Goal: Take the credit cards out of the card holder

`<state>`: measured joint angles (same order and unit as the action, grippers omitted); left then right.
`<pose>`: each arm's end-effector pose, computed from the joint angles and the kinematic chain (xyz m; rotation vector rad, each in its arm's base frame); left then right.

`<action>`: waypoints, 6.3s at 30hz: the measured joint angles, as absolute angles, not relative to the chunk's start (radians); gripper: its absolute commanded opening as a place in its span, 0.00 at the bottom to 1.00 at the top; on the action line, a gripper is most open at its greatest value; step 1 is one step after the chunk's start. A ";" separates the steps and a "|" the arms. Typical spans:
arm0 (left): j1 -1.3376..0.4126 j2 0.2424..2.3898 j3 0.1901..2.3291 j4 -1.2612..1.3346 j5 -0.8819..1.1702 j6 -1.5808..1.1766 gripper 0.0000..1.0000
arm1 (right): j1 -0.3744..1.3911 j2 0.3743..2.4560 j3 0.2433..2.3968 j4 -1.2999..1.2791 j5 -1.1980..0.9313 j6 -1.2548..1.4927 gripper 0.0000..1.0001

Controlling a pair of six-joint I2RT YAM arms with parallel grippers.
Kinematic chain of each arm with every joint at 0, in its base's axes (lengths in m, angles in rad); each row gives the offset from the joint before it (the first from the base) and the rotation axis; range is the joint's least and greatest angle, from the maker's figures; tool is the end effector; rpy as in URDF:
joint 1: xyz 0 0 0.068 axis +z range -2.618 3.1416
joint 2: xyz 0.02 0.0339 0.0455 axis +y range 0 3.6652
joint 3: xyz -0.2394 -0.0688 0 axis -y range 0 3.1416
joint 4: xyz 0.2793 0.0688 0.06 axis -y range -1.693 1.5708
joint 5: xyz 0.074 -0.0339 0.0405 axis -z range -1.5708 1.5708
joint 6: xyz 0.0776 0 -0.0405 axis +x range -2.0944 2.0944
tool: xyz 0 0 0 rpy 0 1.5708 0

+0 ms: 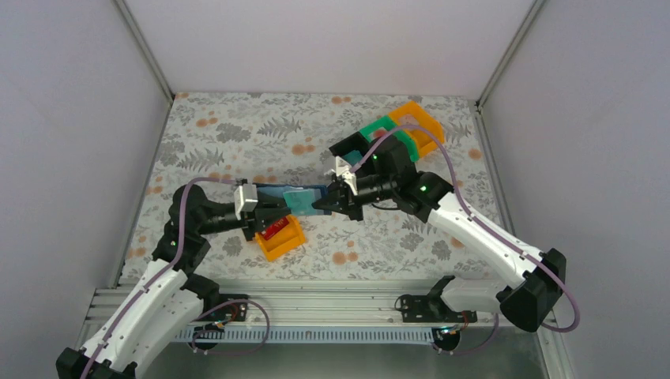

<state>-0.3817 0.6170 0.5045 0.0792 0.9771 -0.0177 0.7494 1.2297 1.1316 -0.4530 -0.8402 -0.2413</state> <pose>0.1861 -0.1440 0.2764 1.0382 1.3464 -1.0779 0.2029 0.2677 0.3056 -1.4405 1.5773 1.1873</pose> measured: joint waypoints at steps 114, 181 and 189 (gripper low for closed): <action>-0.340 0.582 0.445 0.107 0.947 -0.089 0.02 | 0.815 1.319 1.204 -0.381 -0.756 -0.122 0.46; -0.292 0.348 0.239 0.074 0.091 -0.214 1.00 | 0.322 1.767 1.089 0.094 -0.256 0.914 0.04; -0.292 0.353 0.239 0.076 0.091 -0.214 1.00 | 0.357 1.794 1.080 0.101 -0.228 0.981 0.04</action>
